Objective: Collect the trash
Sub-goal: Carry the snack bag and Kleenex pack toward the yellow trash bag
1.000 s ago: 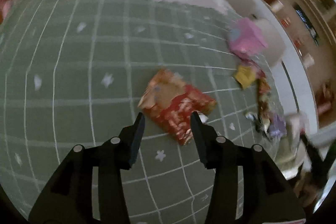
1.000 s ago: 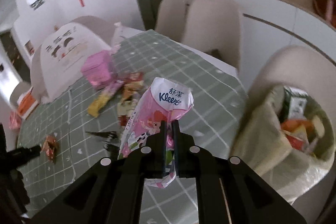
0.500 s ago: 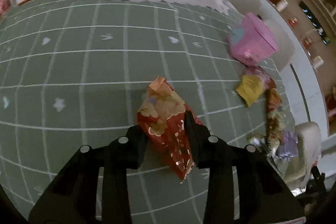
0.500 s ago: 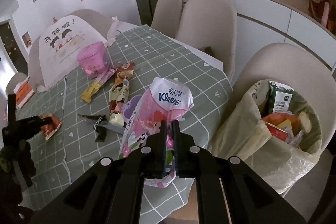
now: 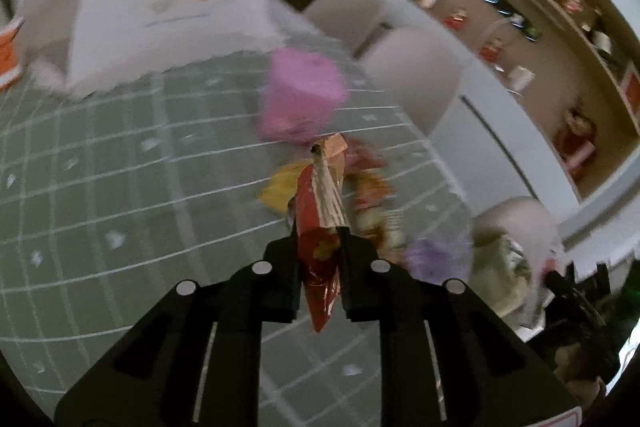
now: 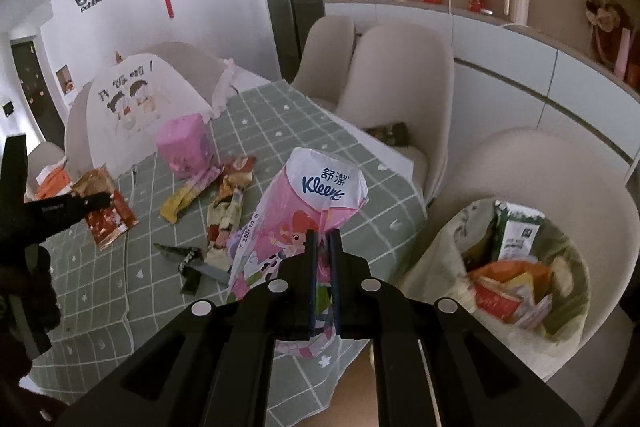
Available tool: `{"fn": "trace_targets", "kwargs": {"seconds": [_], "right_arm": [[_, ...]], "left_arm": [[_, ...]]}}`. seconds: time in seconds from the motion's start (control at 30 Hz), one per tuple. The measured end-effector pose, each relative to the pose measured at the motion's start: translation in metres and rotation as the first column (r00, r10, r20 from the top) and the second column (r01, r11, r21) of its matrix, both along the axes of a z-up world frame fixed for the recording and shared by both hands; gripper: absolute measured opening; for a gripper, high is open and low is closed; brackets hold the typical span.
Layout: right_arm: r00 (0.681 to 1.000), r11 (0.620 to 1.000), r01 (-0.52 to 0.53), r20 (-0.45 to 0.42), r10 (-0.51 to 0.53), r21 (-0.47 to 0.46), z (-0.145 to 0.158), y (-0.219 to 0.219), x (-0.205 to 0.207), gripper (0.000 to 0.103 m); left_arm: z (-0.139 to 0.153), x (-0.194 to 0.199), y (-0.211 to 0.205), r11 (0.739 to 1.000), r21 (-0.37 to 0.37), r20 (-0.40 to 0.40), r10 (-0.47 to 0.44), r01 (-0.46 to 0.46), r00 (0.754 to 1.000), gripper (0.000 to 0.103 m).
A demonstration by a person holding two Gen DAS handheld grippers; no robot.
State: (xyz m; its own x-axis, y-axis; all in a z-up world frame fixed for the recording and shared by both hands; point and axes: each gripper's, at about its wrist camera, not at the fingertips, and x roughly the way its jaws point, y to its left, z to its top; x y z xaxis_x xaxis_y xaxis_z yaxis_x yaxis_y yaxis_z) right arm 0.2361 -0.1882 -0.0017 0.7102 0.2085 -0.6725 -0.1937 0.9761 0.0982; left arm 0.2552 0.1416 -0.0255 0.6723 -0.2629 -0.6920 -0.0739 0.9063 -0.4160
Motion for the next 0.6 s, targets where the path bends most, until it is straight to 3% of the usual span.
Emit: {"fn": "trace_targets", "kwargs": {"seconds": [0.13, 0.3, 0.6], "right_arm": [[1.0, 1.0, -0.012, 0.001, 0.012, 0.017, 0.004, -0.011, 0.002, 0.008], [0.999, 0.998, -0.045, -0.026, 0.046, 0.042, -0.004, -0.011, 0.004, 0.008], [0.971, 0.977, -0.204, -0.112, 0.209, 0.06, -0.035, 0.039, 0.015, 0.008]], "left_arm": [[0.013, 0.011, -0.037, 0.998, 0.02, 0.032, -0.066, 0.066, 0.997, 0.014], [0.007, 0.011, -0.055, 0.996, 0.031, 0.001, -0.085, 0.085, 0.996, 0.014], [-0.031, -0.013, -0.019, 0.999, 0.052, -0.147, 0.0, 0.008, 0.989, 0.014]]}}
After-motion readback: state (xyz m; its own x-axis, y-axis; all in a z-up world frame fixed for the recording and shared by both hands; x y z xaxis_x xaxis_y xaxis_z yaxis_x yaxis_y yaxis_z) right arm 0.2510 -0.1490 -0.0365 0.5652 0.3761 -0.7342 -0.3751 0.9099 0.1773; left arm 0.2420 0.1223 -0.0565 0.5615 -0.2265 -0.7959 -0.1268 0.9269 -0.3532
